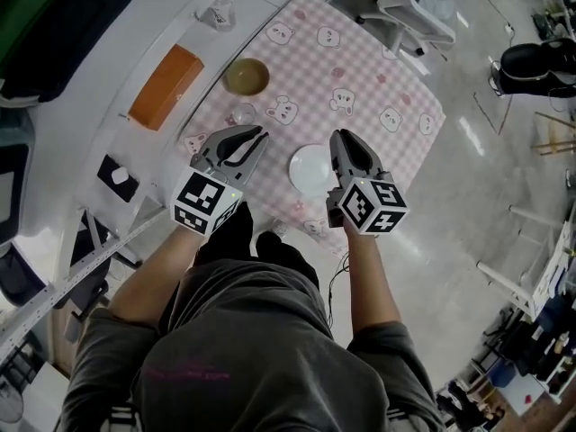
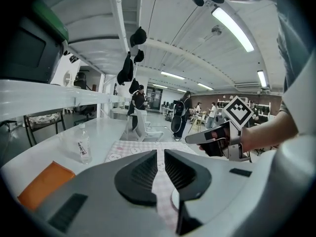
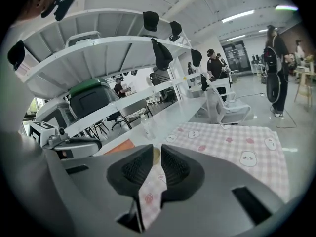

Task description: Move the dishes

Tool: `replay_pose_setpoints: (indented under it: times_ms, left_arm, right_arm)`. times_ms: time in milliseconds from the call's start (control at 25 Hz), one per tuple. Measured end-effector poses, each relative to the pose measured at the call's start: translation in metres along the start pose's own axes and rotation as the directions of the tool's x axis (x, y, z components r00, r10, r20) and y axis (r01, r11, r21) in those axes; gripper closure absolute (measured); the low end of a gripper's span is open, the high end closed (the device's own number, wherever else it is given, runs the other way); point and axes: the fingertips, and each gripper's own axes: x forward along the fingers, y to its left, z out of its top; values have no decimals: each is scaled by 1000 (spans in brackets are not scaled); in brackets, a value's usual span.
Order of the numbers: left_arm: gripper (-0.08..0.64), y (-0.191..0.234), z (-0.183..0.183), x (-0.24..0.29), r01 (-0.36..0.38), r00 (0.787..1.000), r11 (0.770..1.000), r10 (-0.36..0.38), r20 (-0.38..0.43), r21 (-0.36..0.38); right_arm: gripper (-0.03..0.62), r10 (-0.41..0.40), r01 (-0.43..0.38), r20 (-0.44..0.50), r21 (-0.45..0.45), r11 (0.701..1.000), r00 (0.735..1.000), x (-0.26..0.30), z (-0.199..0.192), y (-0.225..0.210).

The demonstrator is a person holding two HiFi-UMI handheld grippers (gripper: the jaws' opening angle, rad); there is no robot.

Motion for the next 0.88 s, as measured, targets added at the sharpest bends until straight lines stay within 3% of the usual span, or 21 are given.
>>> replay_pose_setpoints:
  times_ms: [440, 880]
  left_arm:
    - [515, 105, 1, 4, -72, 997, 994, 71, -19, -77]
    - [515, 176, -45, 26, -141, 986, 975, 123, -111, -172]
  right_arm:
    - [540, 22, -22, -79, 10, 1000, 997, 93, 3, 16]
    - [540, 66, -67, -159, -3, 998, 985, 173, -5, 20]
